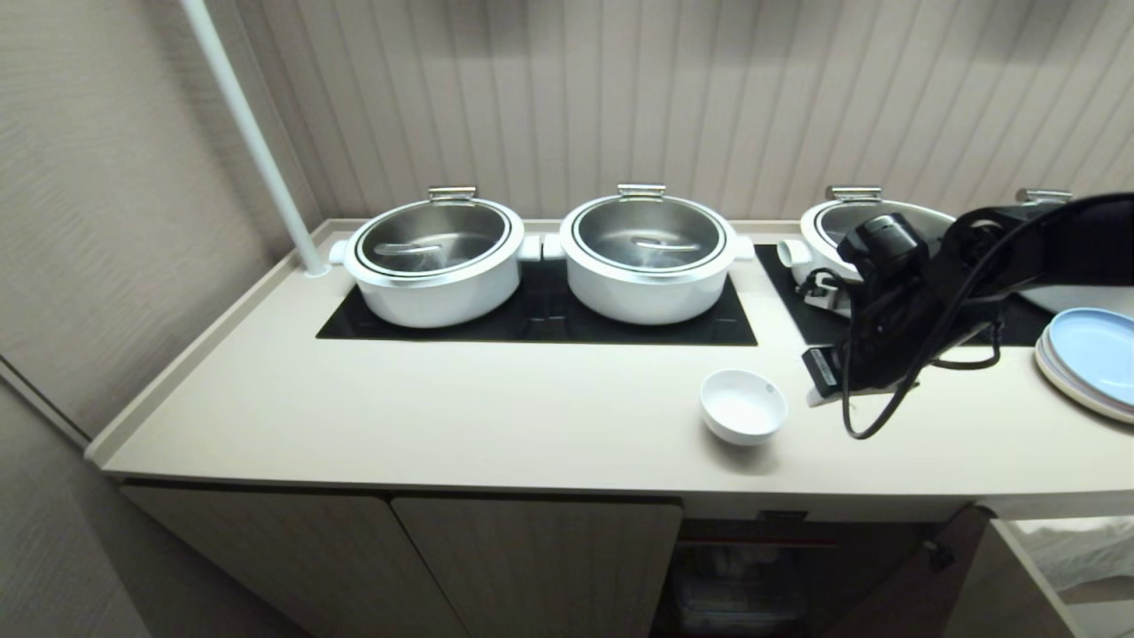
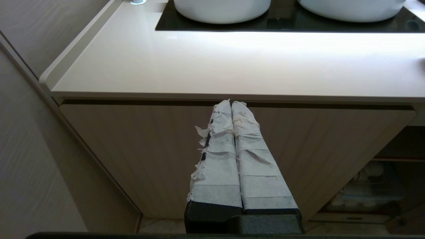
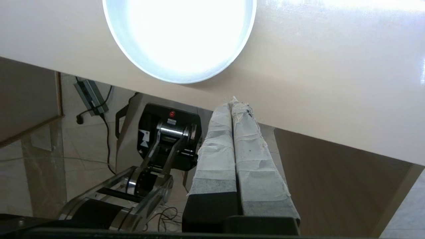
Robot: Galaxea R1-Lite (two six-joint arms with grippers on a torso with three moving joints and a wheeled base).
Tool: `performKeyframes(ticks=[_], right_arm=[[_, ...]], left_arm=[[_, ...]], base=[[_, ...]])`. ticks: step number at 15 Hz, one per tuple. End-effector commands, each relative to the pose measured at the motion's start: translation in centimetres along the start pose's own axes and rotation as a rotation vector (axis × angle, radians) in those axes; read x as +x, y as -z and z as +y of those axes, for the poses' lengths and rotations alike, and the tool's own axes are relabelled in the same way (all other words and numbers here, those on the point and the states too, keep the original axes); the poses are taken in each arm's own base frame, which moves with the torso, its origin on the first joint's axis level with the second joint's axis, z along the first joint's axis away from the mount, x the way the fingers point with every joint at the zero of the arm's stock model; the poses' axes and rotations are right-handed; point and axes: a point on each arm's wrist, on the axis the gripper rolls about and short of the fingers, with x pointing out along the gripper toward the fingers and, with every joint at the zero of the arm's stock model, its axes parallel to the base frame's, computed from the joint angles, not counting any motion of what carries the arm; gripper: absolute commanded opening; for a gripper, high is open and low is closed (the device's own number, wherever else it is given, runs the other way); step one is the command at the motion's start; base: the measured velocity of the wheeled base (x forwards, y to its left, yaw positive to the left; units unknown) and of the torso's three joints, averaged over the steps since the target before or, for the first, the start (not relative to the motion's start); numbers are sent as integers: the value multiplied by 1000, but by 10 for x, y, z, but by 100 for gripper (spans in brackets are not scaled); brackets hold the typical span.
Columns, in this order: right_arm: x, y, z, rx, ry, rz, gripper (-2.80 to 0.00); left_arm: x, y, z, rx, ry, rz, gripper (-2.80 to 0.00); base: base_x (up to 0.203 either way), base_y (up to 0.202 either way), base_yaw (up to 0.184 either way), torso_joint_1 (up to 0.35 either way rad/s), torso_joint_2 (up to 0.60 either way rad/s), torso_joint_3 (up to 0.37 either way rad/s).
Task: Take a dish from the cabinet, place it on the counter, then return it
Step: Pick up the bowl from the table
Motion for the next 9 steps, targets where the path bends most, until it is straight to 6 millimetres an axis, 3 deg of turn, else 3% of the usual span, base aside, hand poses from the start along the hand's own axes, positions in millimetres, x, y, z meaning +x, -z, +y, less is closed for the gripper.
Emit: performKeyframes(ticks=[1,2,9], right_arm=[[6,-3,0,15,-1,6,-280],[8,-3,0,18,0,9,0],[16,-2,-1,7,5,33,0]], left_arm=[[0,0,0,-1,-1,-2,-280],[0,0,0,-1,0,-1,-280],[0,0,0,-1,0,0,-280]], base=[[0,0,0,0,0,0],[0,0,0,0,0,0],[0,0,0,0,0,0]])
